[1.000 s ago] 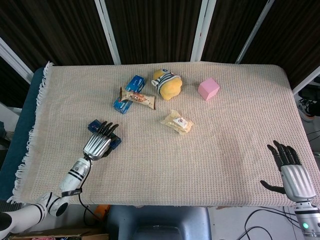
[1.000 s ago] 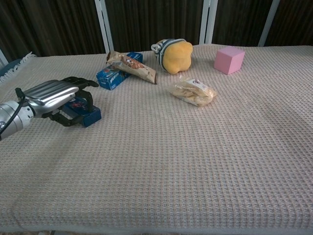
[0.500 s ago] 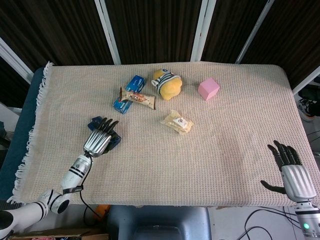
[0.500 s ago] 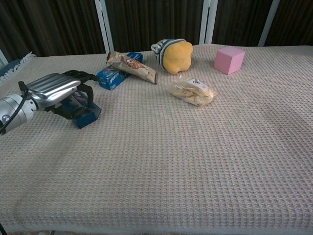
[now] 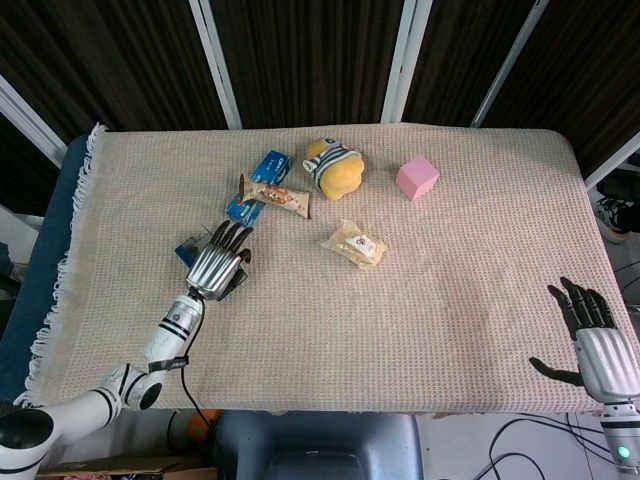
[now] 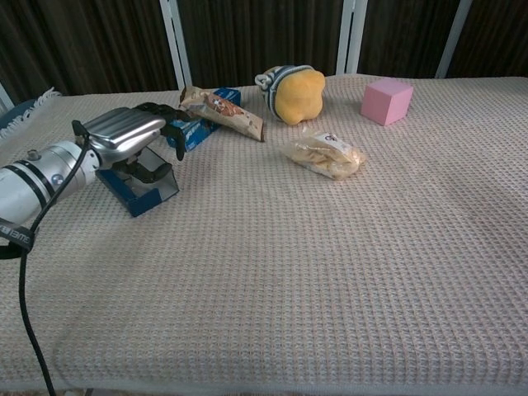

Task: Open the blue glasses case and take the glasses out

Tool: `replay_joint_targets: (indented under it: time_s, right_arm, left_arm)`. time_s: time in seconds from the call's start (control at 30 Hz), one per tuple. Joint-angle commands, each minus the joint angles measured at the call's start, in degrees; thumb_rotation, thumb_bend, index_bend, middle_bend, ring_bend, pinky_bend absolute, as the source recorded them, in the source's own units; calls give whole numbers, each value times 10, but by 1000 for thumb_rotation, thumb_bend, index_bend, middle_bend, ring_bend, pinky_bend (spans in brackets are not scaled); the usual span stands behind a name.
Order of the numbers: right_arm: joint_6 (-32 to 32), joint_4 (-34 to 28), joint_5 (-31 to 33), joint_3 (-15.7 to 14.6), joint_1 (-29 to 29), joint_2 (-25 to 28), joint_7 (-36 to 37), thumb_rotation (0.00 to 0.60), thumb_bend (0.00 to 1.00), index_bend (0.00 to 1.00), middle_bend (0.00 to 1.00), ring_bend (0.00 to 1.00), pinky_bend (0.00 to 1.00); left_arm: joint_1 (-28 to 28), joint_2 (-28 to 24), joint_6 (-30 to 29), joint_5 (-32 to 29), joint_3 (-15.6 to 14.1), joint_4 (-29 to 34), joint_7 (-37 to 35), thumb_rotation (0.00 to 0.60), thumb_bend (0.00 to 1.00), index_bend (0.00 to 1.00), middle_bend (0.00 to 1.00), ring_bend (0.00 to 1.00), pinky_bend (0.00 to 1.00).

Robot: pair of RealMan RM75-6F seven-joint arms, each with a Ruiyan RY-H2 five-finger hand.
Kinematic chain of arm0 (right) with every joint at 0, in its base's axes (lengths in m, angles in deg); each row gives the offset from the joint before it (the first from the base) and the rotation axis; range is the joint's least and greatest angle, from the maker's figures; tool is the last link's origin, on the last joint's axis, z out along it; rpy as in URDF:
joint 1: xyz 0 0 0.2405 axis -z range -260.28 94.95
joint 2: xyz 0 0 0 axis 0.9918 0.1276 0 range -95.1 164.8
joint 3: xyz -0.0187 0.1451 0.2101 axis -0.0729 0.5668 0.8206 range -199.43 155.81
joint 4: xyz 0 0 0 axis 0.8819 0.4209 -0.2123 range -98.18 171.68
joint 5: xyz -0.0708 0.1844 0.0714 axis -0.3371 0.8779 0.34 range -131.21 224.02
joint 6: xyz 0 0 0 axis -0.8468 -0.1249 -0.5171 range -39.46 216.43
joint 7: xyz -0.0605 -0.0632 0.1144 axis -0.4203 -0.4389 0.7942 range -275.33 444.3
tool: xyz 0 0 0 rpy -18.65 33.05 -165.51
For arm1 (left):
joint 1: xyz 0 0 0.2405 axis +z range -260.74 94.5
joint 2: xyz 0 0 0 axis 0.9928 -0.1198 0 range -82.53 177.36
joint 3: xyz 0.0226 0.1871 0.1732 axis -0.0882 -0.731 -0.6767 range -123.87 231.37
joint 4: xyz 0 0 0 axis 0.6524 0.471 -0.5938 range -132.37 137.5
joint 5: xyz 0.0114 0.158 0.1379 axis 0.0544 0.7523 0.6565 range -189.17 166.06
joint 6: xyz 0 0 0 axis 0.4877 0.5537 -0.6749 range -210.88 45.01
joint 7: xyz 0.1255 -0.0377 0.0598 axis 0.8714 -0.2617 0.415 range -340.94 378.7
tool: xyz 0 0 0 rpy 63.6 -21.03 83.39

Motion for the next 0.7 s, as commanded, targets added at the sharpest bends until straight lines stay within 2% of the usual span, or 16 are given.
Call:
replay_joint_targets:
  time_s: [0.03, 0.17, 0.23, 0.47, 0.6, 0.7]
  right_arm:
    - [0, 1, 0, 0, 0, 1, 2, 600, 183, 0, 0, 0, 34]
    - [0, 1, 0, 0, 1, 2, 3, 600, 184, 0, 0, 0, 34]
    - [-2, 1, -2, -1, 1, 2, 4, 600, 184, 0, 0, 0, 34]
    - [0, 0, -6, -3, 1, 1, 1, 600, 184, 0, 0, 0, 34]
    - [-4, -1, -11, -4, 2, -1, -3, 600, 184, 0, 0, 0, 34]
    - [0, -3, -12, -6, 0, -2, -8, 600, 184, 0, 0, 0, 34]
  left_arm:
    - [-7, 9, 2, -6, 6, 0, 11, 600, 431, 355, 81, 0, 0]
    - [-8, 10, -10, -5, 7, 9, 22, 600, 426, 263, 75, 0, 0]
    - [-4, 0, -19, -2, 5, 23, 24, 600, 447, 252, 72, 0, 0]
    - [25, -64, -31, 0, -13, 92, 10, 600, 584, 292, 71, 0, 0]
    - [39, -96, -17, -6, -27, 98, 5, 600, 635, 331, 71, 0, 0]
    - [41, -104, -3, -15, -29, 89, -4, 600, 653, 323, 66, 0, 0]
